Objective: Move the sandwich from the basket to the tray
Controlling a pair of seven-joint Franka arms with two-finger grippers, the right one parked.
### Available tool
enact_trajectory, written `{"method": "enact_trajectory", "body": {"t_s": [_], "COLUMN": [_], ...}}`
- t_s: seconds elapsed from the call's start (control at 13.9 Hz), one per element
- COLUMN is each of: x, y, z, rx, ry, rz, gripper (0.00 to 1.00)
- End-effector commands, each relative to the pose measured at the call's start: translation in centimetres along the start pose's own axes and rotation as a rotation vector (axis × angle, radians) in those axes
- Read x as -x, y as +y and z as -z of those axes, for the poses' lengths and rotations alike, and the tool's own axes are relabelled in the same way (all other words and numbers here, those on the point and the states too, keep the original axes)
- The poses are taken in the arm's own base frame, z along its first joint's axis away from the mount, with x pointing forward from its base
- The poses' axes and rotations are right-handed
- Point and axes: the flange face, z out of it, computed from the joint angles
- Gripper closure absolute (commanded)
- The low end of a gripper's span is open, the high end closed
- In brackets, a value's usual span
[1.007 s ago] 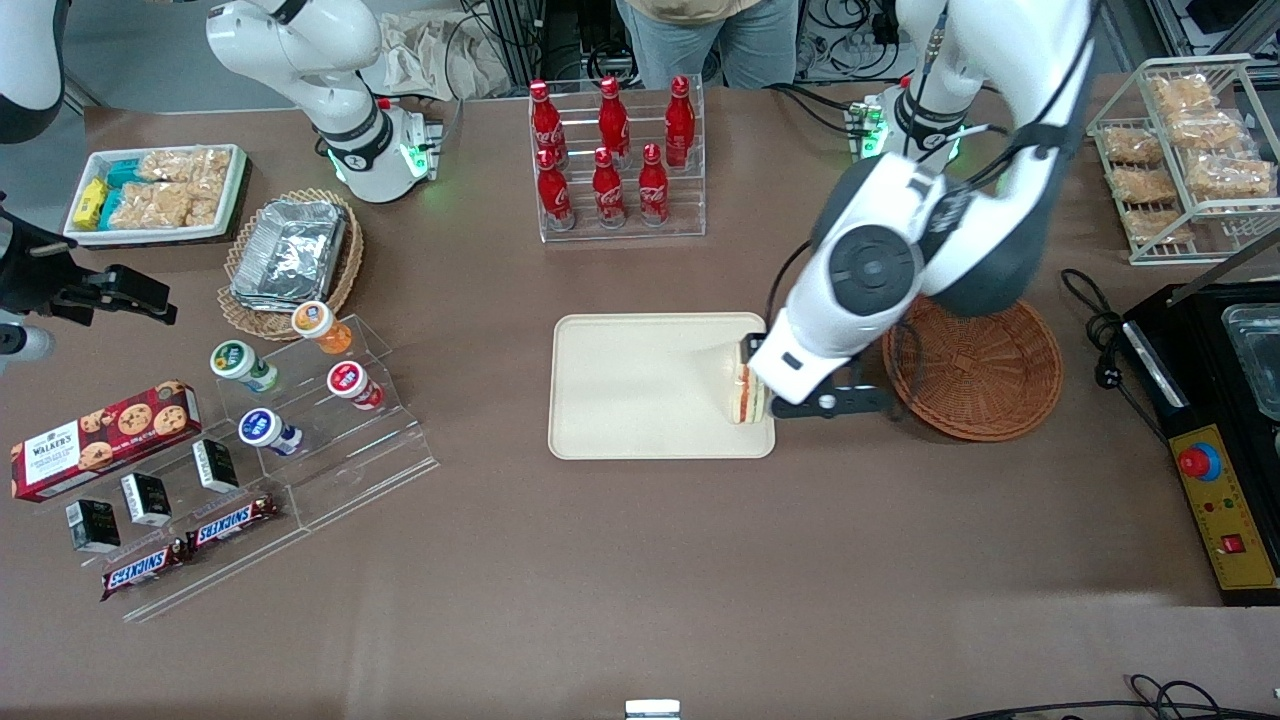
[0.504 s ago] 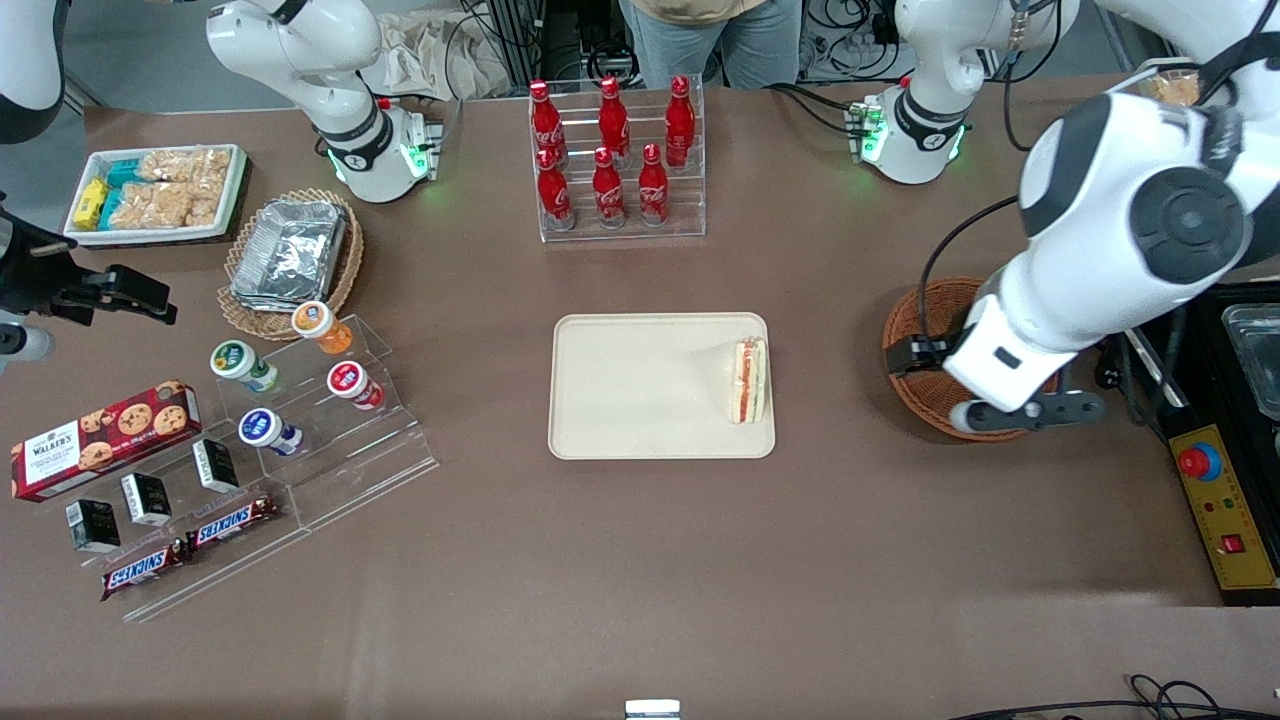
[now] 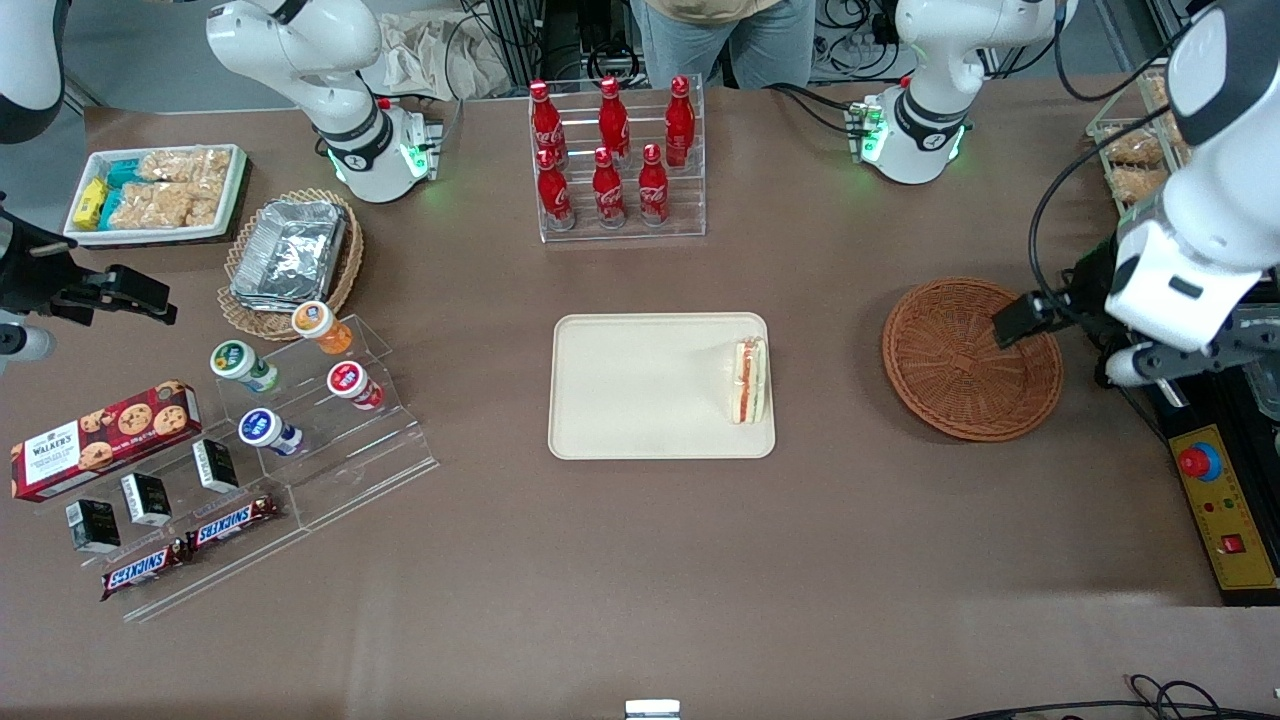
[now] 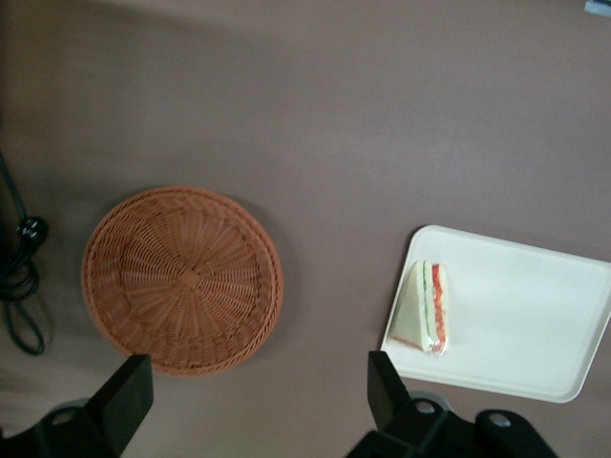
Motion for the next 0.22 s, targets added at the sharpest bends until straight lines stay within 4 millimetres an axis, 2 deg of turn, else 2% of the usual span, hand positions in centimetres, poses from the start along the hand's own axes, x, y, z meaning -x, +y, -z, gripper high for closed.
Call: {"method": "enact_trajectory", "body": {"t_s": [0.0,0.14], "x": [5.0,6.9], "y": [0.5,0.9], "z": [0.2,-0.2], "rx": [-0.022,-0.035], "ry": [-0.003,-0.014], "rz": [-0.033,-0.047], "gripper": [0.00,0.00]}}
